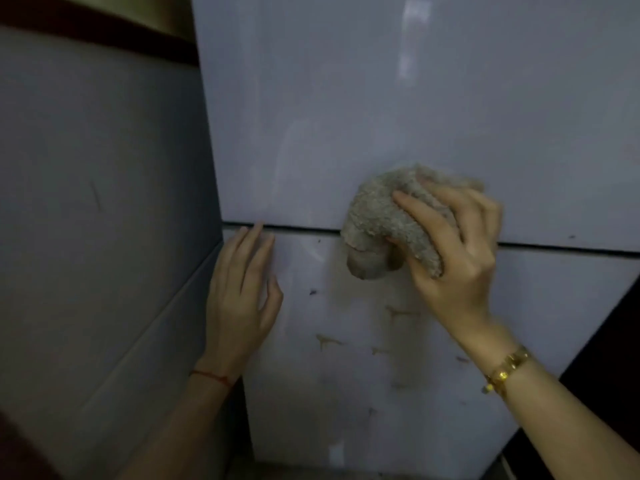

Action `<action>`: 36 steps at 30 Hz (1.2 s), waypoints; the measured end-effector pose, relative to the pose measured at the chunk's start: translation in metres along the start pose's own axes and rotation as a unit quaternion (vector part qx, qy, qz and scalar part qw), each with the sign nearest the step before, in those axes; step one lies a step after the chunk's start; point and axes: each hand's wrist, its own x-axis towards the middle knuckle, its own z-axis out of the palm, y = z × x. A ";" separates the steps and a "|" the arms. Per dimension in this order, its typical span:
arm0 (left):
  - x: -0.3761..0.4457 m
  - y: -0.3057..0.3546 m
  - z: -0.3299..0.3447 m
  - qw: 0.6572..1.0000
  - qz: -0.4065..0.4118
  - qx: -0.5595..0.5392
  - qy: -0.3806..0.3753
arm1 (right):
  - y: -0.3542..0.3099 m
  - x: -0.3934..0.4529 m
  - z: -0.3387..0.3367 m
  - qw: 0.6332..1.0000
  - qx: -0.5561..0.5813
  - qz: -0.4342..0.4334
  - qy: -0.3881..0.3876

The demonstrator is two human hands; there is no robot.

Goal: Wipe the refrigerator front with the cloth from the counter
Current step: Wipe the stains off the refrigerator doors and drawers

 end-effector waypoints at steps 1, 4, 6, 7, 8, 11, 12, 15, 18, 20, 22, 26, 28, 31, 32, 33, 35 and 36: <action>-0.012 -0.003 0.000 1.000 -0.009 0.002 -0.002 | -0.011 -0.012 0.000 1.000 -0.008 -0.018 0.010; -0.047 -0.012 0.007 0.999 -0.035 0.001 -0.013 | -0.036 -0.052 0.016 0.993 -0.053 -0.106 -0.006; -0.066 -0.018 0.015 0.999 -0.043 0.004 -0.023 | -0.042 -0.073 0.039 0.989 -0.061 -0.136 -0.024; -0.075 -0.021 0.020 0.999 -0.047 0.007 -0.026 | -0.043 -0.082 0.052 0.988 -0.060 -0.137 -0.030; -0.082 -0.023 0.026 0.998 -0.053 0.009 -0.027 | -0.043 -0.089 0.065 0.988 -0.063 -0.135 -0.031; -0.097 -0.028 0.042 0.998 -0.059 0.009 -0.025 | -0.041 -0.112 0.090 0.985 -0.087 -0.147 -0.018; -0.099 -0.030 0.048 0.998 -0.056 0.006 -0.021 | -0.040 -0.124 0.094 0.984 -0.088 -0.156 -0.015; -0.100 -0.036 0.060 0.999 -0.047 -0.001 0.001 | -0.039 -0.180 0.094 0.975 -0.094 -0.195 -0.060; -0.101 -0.043 0.066 0.999 -0.038 0.001 0.012 | -0.029 -0.220 0.086 0.954 -0.080 -0.261 -0.128; -0.101 -0.047 0.067 0.999 -0.029 0.003 0.013 | -0.024 -0.209 0.080 0.952 -0.070 -0.269 -0.125; -0.100 -0.050 0.067 1.000 -0.021 0.005 0.017 | -0.023 -0.178 0.080 0.968 -0.073 -0.228 -0.075; -0.100 -0.049 0.067 1.000 -0.020 -0.001 0.018 | -0.028 -0.136 0.096 0.988 -0.090 -0.122 0.027; -0.100 -0.049 0.067 1.000 -0.018 0.004 0.016 | -0.033 -0.156 0.097 0.986 -0.095 -0.140 -0.004; -0.100 -0.048 0.067 1.000 -0.017 0.007 0.017 | -0.035 -0.215 0.091 0.966 -0.077 -0.220 -0.114; -0.100 -0.047 0.067 1.000 -0.018 0.005 0.019 | -0.033 -0.229 0.089 0.956 -0.071 -0.248 -0.140; -0.100 -0.046 0.067 1.000 -0.020 0.004 0.020 | -0.030 -0.234 0.086 0.950 -0.065 -0.265 -0.155; -0.100 -0.045 0.066 1.000 -0.025 0.002 0.018 | -0.027 -0.223 0.083 0.954 -0.058 -0.259 -0.140; -0.100 -0.044 0.066 0.999 -0.027 0.000 0.018 | -0.027 -0.210 0.083 0.964 -0.058 -0.236 -0.112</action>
